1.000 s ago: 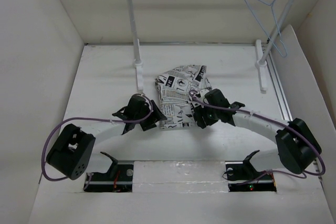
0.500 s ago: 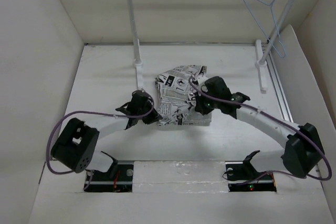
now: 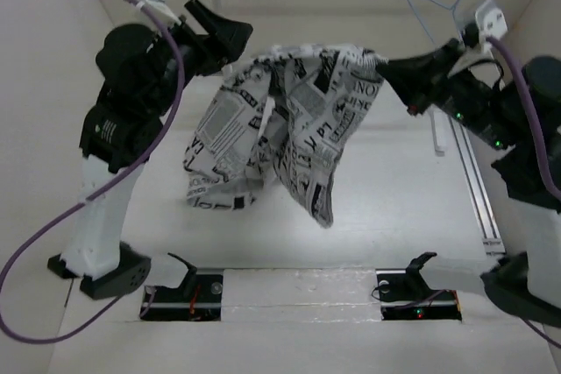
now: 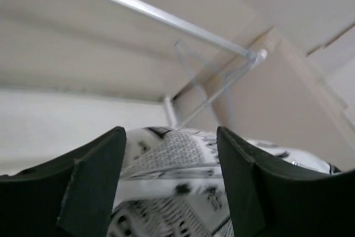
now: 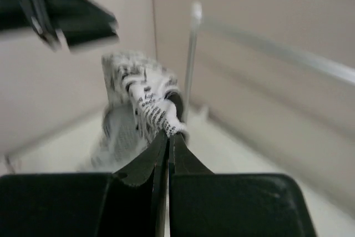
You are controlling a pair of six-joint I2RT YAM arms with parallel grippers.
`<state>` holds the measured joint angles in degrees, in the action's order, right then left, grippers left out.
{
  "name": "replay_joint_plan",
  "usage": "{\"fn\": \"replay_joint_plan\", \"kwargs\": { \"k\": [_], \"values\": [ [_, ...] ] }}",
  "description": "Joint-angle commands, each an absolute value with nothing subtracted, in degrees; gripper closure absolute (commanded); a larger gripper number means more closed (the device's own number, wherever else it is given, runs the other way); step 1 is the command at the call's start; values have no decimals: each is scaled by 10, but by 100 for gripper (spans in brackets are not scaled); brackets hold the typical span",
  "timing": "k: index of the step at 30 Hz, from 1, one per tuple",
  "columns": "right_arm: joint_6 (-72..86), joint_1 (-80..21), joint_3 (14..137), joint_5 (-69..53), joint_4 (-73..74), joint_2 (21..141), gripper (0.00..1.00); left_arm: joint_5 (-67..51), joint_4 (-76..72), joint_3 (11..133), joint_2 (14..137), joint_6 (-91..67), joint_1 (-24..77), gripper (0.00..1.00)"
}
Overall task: Place the trousers on the hanger
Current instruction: Flatten out the trousers at the center of the board.
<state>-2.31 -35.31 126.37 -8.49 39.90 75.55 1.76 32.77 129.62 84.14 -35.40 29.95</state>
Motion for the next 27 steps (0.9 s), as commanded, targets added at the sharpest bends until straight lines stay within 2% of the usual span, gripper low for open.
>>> {"fn": "replay_joint_plan", "kwargs": {
  "k": [1, 2, 4, 5, 9, 12, 15, 17, 19, 21, 22, 23, 27],
  "values": [
    [-35, -341, 917, -109, 429, 588, 100, 26, 300, 1003, 697, -363, 299, 33],
    [-35, -341, 915, -109, 429, 587, 100, 26, 300, 1001, 673, -363, 299, 33],
    [-36, -341, 792, -128, 432, 517, 100, 98, 305, 922, 636, -366, 292, 33],
    [-34, -341, 692, -134, 445, 466, 100, 121, 332, 912, 621, -360, 292, 31],
    [-14, -341, 552, -134, 548, 407, 100, 206, 368, 840, 623, -338, 268, 25],
    [-12, -363, 542, -154, 554, 432, 100, 195, 366, 766, 663, -336, 262, 17],
    [-1, -374, 564, -109, 561, 467, 100, 170, 386, 721, 713, -352, 262, 17],
    [-2, -374, 602, -34, 581, 497, 100, 176, 369, 665, 721, -359, 251, 12],
    [16, -374, 625, 43, 582, 505, 100, 150, 346, 615, 717, -385, 207, 10],
    [18, -363, 639, 74, 572, 506, 100, 121, 312, 549, 691, -410, 121, 10],
    [18, -340, 655, 95, 562, 512, 100, 54, 273, 508, 649, -445, 30, 8],
    [13, -331, 663, 93, 552, 518, 100, 24, 260, 475, 619, -461, -17, 8],
    [7, -296, 674, 70, 527, 533, 100, 33, 272, 448, 583, -473, -30, 4]
  ]
}}
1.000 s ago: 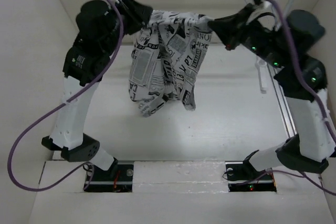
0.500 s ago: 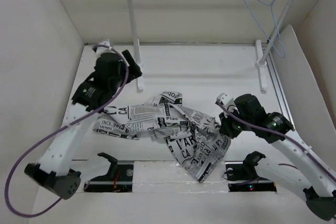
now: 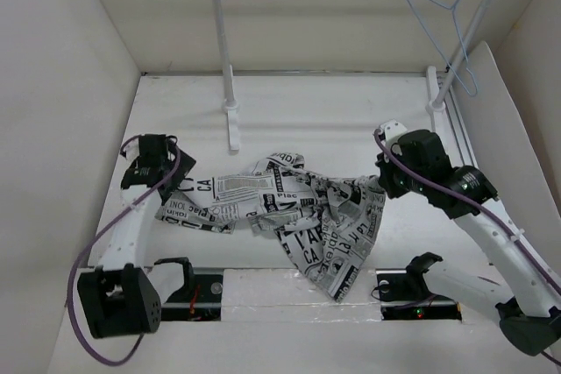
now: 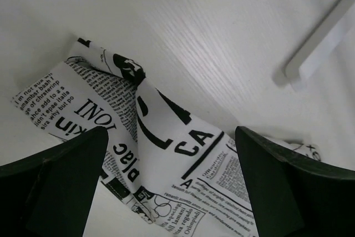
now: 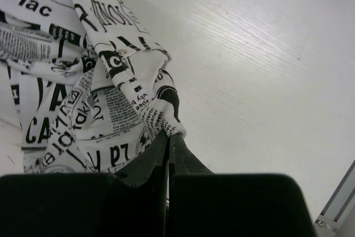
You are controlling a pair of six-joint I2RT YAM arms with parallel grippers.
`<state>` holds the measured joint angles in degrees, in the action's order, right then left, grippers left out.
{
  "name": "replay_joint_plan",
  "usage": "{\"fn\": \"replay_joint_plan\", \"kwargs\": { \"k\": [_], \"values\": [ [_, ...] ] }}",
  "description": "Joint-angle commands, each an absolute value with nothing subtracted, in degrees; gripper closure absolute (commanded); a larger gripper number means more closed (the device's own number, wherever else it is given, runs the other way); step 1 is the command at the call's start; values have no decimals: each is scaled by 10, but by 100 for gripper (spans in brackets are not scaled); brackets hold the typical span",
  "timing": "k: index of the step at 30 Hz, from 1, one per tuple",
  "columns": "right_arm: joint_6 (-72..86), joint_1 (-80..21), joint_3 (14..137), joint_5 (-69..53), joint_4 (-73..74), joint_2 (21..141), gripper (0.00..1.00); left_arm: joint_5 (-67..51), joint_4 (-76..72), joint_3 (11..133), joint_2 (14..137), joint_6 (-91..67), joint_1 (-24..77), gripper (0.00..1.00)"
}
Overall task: Place the trousers on the hanger
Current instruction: Flatten out the trousers at the center of the board.
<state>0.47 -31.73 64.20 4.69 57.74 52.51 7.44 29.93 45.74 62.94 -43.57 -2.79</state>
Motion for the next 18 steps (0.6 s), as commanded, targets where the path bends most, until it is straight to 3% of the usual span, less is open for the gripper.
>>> {"fn": "replay_joint_plan", "kwargs": {
  "k": [1, 7, 10, 11, 13, 14, 16, 17, 18],
  "values": [
    [7, -290, 674, 61, 519, 536, 100, 40, 276, 444, 583, -473, -35, 4],
    [-27, -269, 684, 20, 488, 559, 100, 68, 248, 419, 656, -496, -44, 1],
    [-36, -256, 692, 14, 483, 569, 100, 44, 211, 424, 724, -492, -44, 7],
    [-37, -248, 700, 12, 482, 576, 100, 31, 203, 427, 749, -490, -44, 21],
    [-39, -231, 709, 4, 466, 585, 100, 16, 193, 438, 757, -481, -44, 34],
    [-40, -225, 724, -24, 460, 599, 100, 18, 190, 443, 756, -480, -49, 64],
    [-38, -214, 750, -51, 429, 624, 100, 23, 189, 483, 755, -474, -49, 93],
    [-36, -208, 793, -70, 419, 656, 100, 24, 206, 511, 758, -479, -49, 100],
    [-35, -208, 824, -76, 406, 675, 100, 20, 213, 546, 762, -478, -49, 100]
  ]
}}
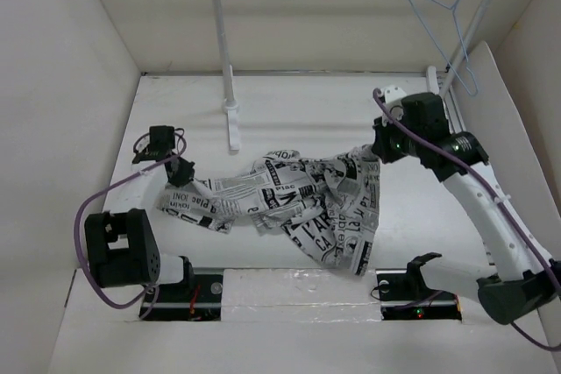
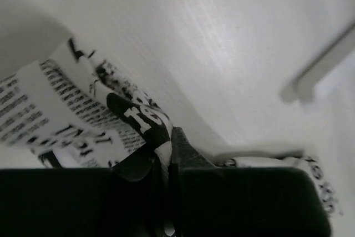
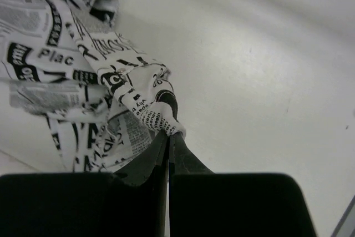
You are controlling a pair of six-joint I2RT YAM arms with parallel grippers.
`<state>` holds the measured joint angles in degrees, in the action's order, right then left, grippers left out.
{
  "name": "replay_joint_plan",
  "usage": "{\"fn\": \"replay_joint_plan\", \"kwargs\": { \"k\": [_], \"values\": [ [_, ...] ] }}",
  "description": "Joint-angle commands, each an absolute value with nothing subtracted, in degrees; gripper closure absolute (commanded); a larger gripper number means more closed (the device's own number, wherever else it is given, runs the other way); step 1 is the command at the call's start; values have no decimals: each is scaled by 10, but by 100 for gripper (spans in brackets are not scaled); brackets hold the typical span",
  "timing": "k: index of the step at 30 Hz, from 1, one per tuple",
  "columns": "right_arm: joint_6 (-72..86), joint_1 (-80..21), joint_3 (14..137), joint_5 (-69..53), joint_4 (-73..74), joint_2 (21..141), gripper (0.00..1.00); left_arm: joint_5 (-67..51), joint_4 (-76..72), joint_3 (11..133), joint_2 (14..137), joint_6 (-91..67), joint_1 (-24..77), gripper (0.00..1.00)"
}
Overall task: Place the trousers on the hanger
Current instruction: Flatten out the trousers at the center of the board.
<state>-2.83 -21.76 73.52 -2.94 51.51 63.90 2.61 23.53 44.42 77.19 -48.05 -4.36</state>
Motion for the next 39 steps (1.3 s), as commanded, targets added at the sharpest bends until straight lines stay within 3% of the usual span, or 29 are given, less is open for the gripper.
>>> {"fn": "replay_joint_plan", "kwargs": {
  "k": [1, 2, 5, 6, 9, 12, 13, 14, 17, 19, 20, 22, 23, 26, 31, 33, 37, 39],
  "values": [
    [-34, -208, 913, -80, 406, 718, 100, 20, 227, 636, 767, -479, -49, 100],
    [-33, -208, 914, -78, 406, 718, 100, 22, 239, 687, 771, -479, -49, 100],
    [-45, -208, 1176, -56, 445, 810, 100, 52, 281, 896, 783, -486, -49, 100],
    [-48, -208, 1326, -51, 473, 857, 100, 59, 292, 944, 786, -489, -49, 100],
    [-54, -195, 1486, -72, 504, 900, 100, 89, 317, 1057, 776, -492, -49, 100],
    [-51, -200, 1340, -116, 450, 801, 100, 139, 323, 1042, 727, -490, -49, 100],
    [-52, -206, 1258, -119, 432, 755, 100, 161, 323, 988, 711, -490, -49, 100],
    [-50, -207, 1086, -118, 419, 662, 100, 175, 323, 956, 678, -490, -49, 100],
    [-46, -212, 805, -117, 431, 501, 100, 207, 330, 808, 611, -492, -49, 100],
    [-43, -212, 707, -113, 508, 448, 100, 213, 339, 690, 583, -498, -49, 100],
    [-41, -212, 641, -126, 533, 417, 100, 209, 347, 654, 557, -508, -49, 86],
    [-16, -212, 602, -118, 618, 400, 100, 195, 351, 561, 536, -512, -49, 71],
    [-3, -212, 583, -106, 662, 390, 100, 184, 349, 529, 520, -509, -49, 57],
    [17, -212, 593, -29, 707, 384, 100, 176, 341, 514, 508, -501, -42, 39],
    [60, -219, 622, 45, 759, 427, 99, 136, 302, 540, 521, -469, -21, 40],
    [55, -219, 613, 24, 761, 431, 87, 100, 274, 534, 529, -454, -21, 38],
    [53, -219, 641, 31, 748, 433, 33, -29, 147, 501, 562, -418, 5, 34],
    [51, -219, 666, 33, 724, 459, 29, -24, 121, 514, 616, -407, 65, 34]
  ]
}}
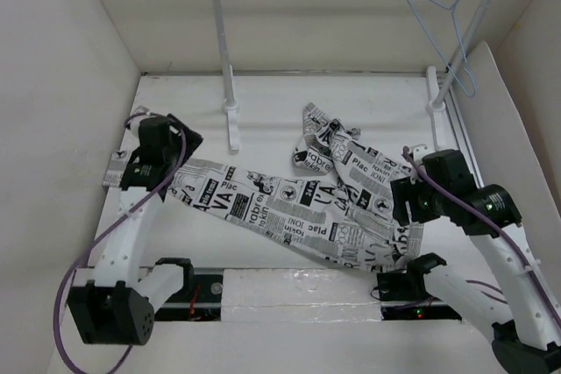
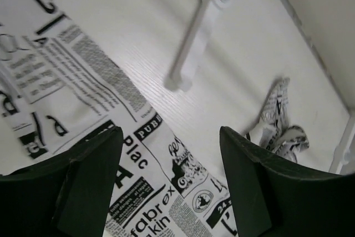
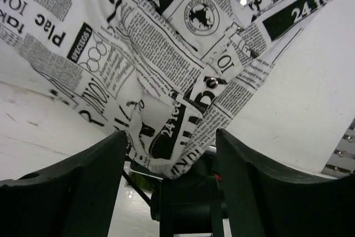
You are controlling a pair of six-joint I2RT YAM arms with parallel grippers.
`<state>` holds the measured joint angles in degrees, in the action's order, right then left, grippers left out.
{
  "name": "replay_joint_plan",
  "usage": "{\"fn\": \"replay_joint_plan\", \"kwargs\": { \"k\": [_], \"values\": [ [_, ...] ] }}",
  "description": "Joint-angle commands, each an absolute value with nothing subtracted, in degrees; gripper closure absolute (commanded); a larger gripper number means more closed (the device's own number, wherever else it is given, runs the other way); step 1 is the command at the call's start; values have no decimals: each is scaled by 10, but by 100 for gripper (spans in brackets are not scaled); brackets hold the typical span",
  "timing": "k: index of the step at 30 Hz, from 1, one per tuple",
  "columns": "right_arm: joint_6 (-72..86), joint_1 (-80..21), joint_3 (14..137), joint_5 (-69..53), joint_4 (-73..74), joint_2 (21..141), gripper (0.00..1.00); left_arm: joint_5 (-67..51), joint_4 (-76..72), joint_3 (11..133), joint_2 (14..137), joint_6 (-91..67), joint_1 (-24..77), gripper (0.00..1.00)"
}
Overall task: Place the trousers on the hanger
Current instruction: Flatten out the trousers at the center of the board.
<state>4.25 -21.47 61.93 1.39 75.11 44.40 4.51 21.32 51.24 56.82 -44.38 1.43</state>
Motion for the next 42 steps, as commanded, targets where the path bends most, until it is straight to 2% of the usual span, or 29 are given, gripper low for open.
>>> {"fn": "replay_joint_plan", "kwargs": {
  "k": [1, 3, 4, 6, 10, 11, 12, 13, 16, 19, 23, 26, 30, 35, 36, 37, 38, 39, 40, 42],
  "values": [
    [52, -219, 672, 33, 712, 467, 29, 25, 115, 546, 641, -402, 98, 33],
    [54, -219, 691, 28, 667, 494, 32, 68, 117, 598, 737, -378, 206, 28],
    [60, -219, 689, 29, 645, 499, 58, 85, 135, 665, 777, -373, 233, 27],
    [69, -211, 657, 47, 571, 506, 99, 89, 148, 729, 892, -367, 271, 25],
    [118, -169, 592, 54, 464, 522, 100, 4, 118, 841, 1039, -388, 257, 25],
    [126, -137, 582, 54, 443, 530, 95, -28, 121, 864, 1099, -386, 257, 25],
    [134, -116, 571, 55, 433, 539, 84, -33, 129, 894, 1126, -382, 257, 25],
    [143, -92, 546, 53, 419, 557, 61, -37, 145, 954, 1155, -367, 262, 25],
    [149, 31, 506, -15, 372, 607, 36, -35, 183, 1056, 1249, -345, 267, 26],
    [154, 127, 484, -50, 318, 639, 29, -56, 166, 1074, 1283, -346, 273, 26],
    [149, 215, 475, -33, 276, 707, 26, -78, 143, 1070, 1302, -348, 279, 25],
    [139, 260, 475, -74, 237, 754, 27, -91, 157, 1090, 1331, -349, 284, 23],
    [116, 265, 489, -113, 203, 851, 29, -103, 162, 1091, 1347, -346, 304, 23],
    [120, 272, 489, -174, 166, 887, 35, -106, 151, 1076, 1345, -345, 315, 26],
    [122, 272, 490, -176, 162, 893, 42, -107, 152, 1076, 1346, -345, 315, 28],
    [126, 272, 492, -178, 157, 905, 62, -105, 150, 1074, 1347, -352, 315, 29],
    [126, 272, 492, -193, 140, 910, 67, -105, 147, 1072, 1347, -356, 315, 32],
    [127, 272, 494, -198, 135, 914, 79, -105, 142, 1070, 1347, -359, 315, 34],
    [129, 272, 497, -198, 134, 916, 100, -106, 141, 1070, 1350, -367, 315, 37],
    [131, 272, 512, -189, 133, 911, 100, -99, 141, 1070, 1352, -373, 315, 50]
  ]
}}
